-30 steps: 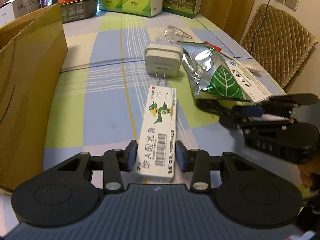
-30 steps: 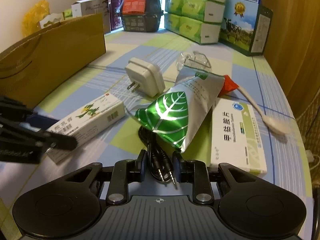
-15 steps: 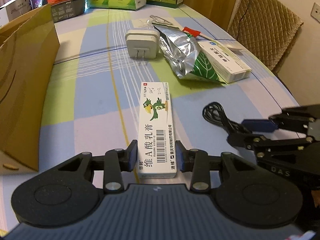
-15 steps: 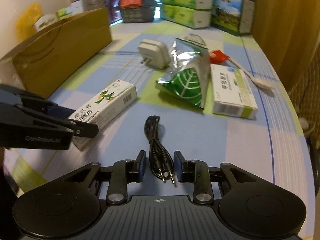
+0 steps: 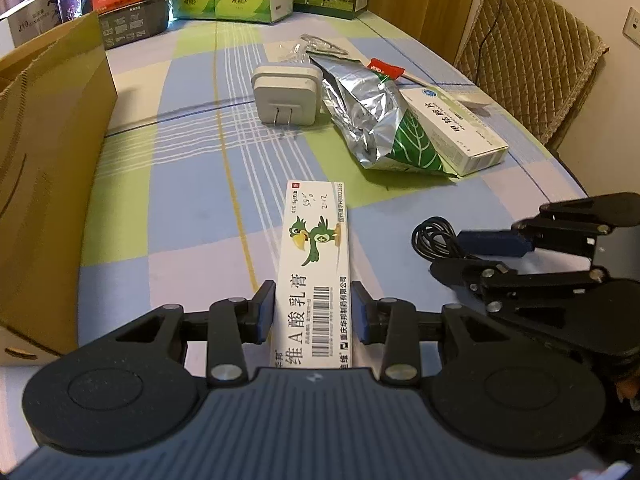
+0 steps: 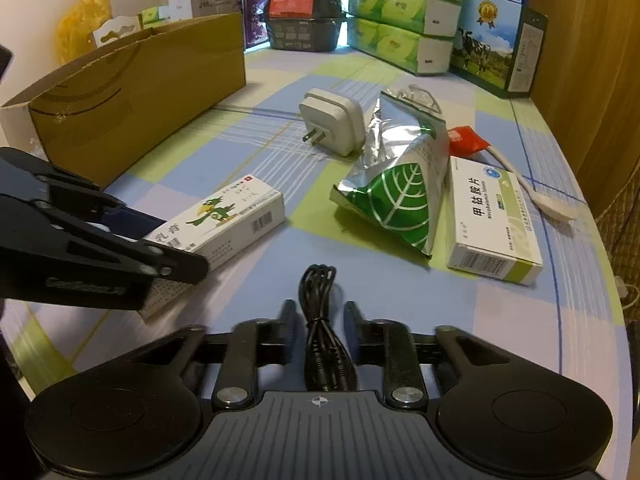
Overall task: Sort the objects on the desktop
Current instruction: 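Carry the ointment box with the left tool while the right tool carries the cable to the cardboard box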
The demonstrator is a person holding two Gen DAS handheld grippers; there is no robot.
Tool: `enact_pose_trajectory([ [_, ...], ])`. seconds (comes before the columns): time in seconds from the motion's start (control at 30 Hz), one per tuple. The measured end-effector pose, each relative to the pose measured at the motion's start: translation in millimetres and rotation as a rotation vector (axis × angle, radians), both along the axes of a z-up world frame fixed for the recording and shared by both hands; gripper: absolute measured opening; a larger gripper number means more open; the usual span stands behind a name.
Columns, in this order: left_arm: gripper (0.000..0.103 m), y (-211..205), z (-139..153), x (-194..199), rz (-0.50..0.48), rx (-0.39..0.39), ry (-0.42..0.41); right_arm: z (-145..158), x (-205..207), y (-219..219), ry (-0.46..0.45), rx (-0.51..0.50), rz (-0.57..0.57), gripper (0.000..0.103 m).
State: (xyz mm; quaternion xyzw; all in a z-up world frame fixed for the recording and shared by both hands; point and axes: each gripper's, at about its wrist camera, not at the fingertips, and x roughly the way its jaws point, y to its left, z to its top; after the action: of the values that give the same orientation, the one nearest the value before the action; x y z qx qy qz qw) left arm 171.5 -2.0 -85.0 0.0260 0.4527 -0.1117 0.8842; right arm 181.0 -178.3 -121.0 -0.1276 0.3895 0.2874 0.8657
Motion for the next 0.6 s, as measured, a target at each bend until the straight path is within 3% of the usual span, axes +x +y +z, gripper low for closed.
enact_pose_trajectory([
  [0.3, 0.033, -5.9, -1.1, 8.5, 0.001, 0.045, 0.011, 6.7, -2.5, -8.7, 0.021, 0.048, -0.094, 0.009],
  [0.6, 0.033, -3.4, 28.4, -10.4, 0.018, 0.032, -0.032, 43.5, -16.7, -25.5, 0.013, 0.123, -0.216, 0.009],
])
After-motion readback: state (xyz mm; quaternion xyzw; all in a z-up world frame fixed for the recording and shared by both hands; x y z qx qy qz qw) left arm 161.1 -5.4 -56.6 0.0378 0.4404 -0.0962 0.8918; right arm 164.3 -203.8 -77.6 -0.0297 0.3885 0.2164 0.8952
